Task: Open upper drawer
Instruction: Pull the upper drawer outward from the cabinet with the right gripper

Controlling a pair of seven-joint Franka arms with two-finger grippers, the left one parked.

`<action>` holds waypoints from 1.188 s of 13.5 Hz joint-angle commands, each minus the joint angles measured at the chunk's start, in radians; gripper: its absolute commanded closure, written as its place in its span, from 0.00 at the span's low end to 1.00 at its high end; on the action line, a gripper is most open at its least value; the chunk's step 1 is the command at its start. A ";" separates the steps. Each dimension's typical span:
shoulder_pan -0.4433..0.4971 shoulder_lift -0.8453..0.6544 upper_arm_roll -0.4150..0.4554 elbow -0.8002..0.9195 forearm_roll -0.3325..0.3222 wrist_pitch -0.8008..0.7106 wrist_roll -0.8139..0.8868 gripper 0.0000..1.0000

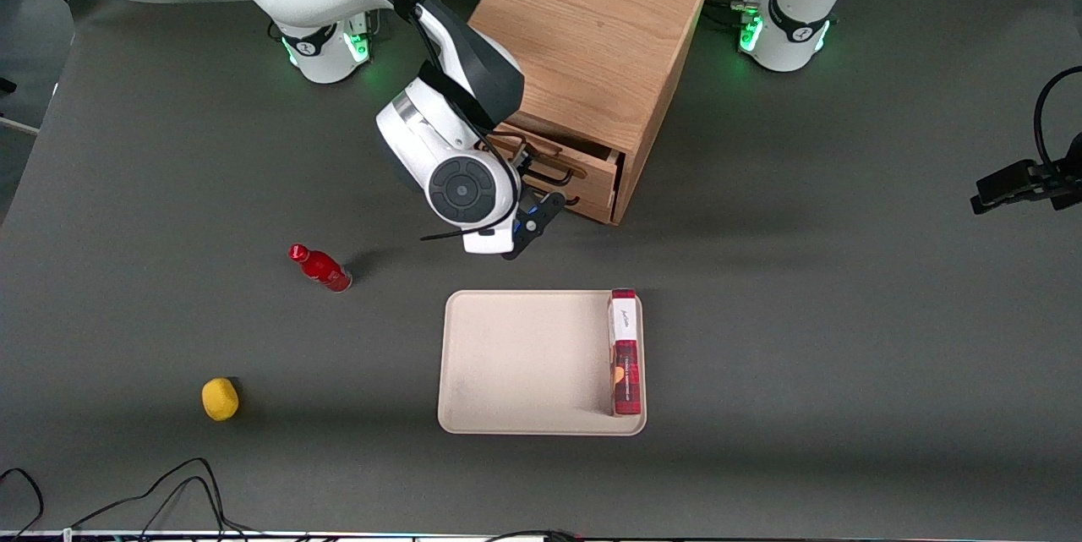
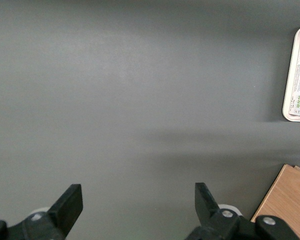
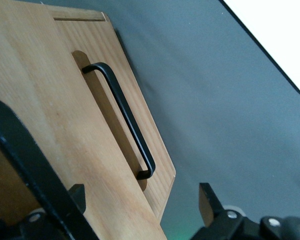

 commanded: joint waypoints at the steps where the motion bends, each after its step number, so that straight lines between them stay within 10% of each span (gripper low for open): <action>1: 0.001 0.024 -0.006 0.022 -0.014 0.001 -0.017 0.00; 16: -0.029 0.030 -0.024 0.045 -0.028 0.008 -0.027 0.00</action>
